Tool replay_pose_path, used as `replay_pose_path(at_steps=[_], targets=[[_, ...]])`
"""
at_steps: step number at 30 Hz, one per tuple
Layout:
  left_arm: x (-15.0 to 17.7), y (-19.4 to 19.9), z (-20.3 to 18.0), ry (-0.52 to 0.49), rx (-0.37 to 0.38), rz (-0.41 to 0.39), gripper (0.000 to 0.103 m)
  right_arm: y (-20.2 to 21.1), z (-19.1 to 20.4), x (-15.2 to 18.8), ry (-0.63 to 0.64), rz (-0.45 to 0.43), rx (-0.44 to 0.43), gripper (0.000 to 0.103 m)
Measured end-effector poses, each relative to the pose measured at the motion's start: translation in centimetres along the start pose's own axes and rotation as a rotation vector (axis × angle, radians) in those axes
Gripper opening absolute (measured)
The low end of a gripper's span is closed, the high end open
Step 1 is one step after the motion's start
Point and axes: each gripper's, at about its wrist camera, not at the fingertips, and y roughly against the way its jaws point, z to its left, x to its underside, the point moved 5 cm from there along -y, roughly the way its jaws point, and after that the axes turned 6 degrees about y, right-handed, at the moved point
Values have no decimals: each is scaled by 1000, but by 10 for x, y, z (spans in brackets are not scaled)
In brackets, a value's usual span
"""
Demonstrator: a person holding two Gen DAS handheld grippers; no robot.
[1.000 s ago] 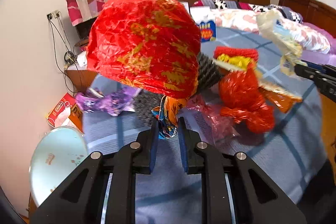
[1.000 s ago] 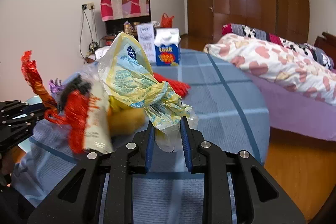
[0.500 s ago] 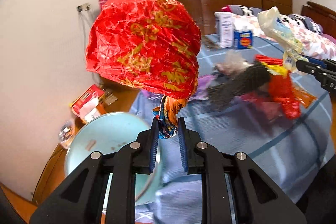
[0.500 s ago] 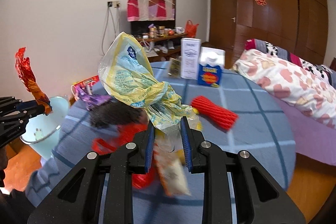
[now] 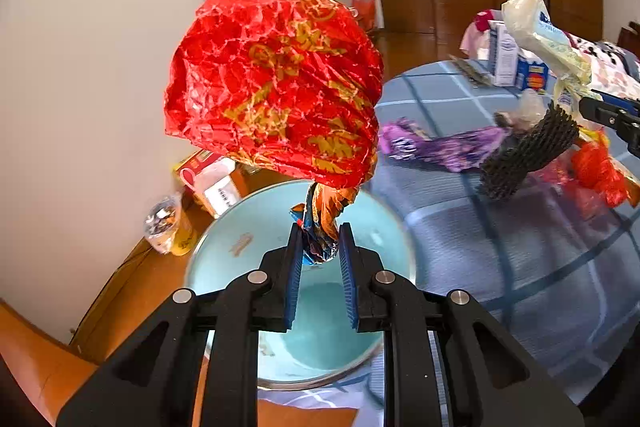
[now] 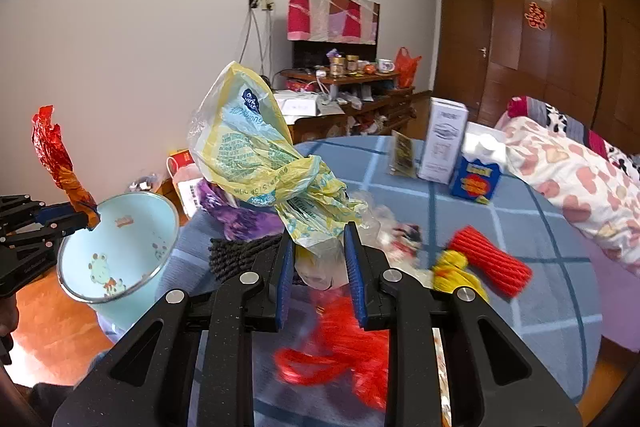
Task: Collect trash
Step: 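Carry both bags over the blue bin and open both tools to drop them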
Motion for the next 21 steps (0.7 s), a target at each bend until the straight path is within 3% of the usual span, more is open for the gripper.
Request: replay_pose_path(at_steps=[10, 21], targets=[[10, -7, 37, 40, -52, 24, 18, -22, 36, -14, 61, 9, -37, 25], [15, -10, 50, 68, -74, 38, 18, -33, 59, -22, 99, 9, -51, 25]])
